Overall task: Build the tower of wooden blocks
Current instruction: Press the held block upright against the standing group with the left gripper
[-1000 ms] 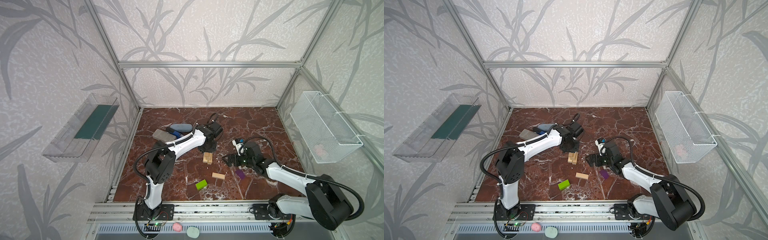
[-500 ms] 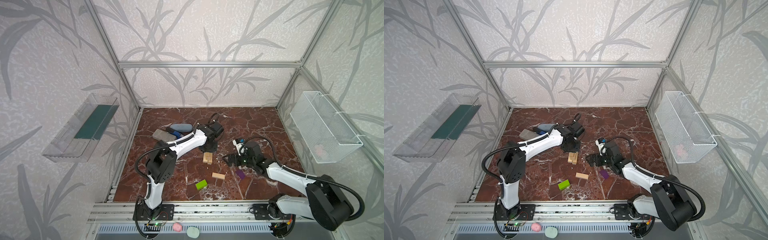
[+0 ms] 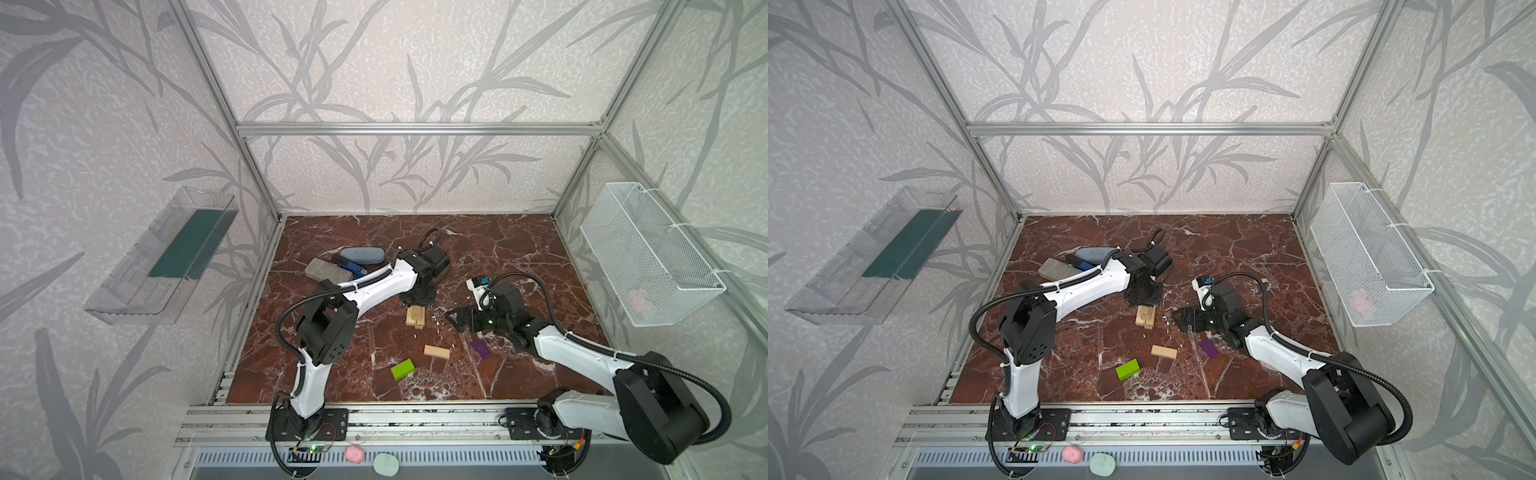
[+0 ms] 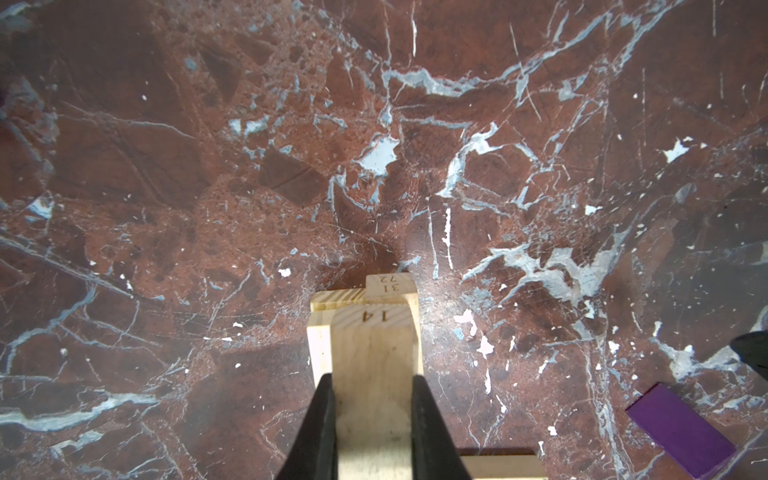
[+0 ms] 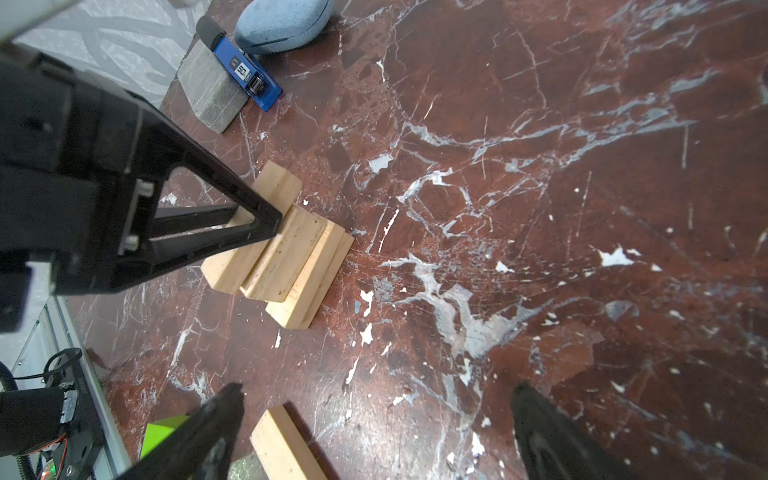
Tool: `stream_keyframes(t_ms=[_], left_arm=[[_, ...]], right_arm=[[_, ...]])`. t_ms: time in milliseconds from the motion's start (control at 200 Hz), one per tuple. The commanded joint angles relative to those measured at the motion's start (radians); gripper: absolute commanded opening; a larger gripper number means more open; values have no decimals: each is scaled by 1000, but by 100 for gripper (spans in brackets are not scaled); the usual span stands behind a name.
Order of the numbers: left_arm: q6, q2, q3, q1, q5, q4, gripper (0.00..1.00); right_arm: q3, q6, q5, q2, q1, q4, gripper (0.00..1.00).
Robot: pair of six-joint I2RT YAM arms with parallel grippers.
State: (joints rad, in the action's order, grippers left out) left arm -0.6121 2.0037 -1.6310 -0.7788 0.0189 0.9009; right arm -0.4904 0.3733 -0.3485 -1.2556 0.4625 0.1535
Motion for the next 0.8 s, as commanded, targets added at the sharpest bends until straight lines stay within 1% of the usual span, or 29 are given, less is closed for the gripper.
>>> stream_keyframes(t_ms=[0,120,445,795], left_arm=[[11,17,-27,-8,9,38,8],[14,15,-30,-11,13,39,16],[20,14,-35,-16,28,52,26],[18,10,-48,-19,43,62,31]], right_arm=[[11,3,6,23,-6,15,99],[11,3,6,22,-8,15,99],[13,4,3,24,-9,16,99],[14,6,-2,25,-11,18,99]])
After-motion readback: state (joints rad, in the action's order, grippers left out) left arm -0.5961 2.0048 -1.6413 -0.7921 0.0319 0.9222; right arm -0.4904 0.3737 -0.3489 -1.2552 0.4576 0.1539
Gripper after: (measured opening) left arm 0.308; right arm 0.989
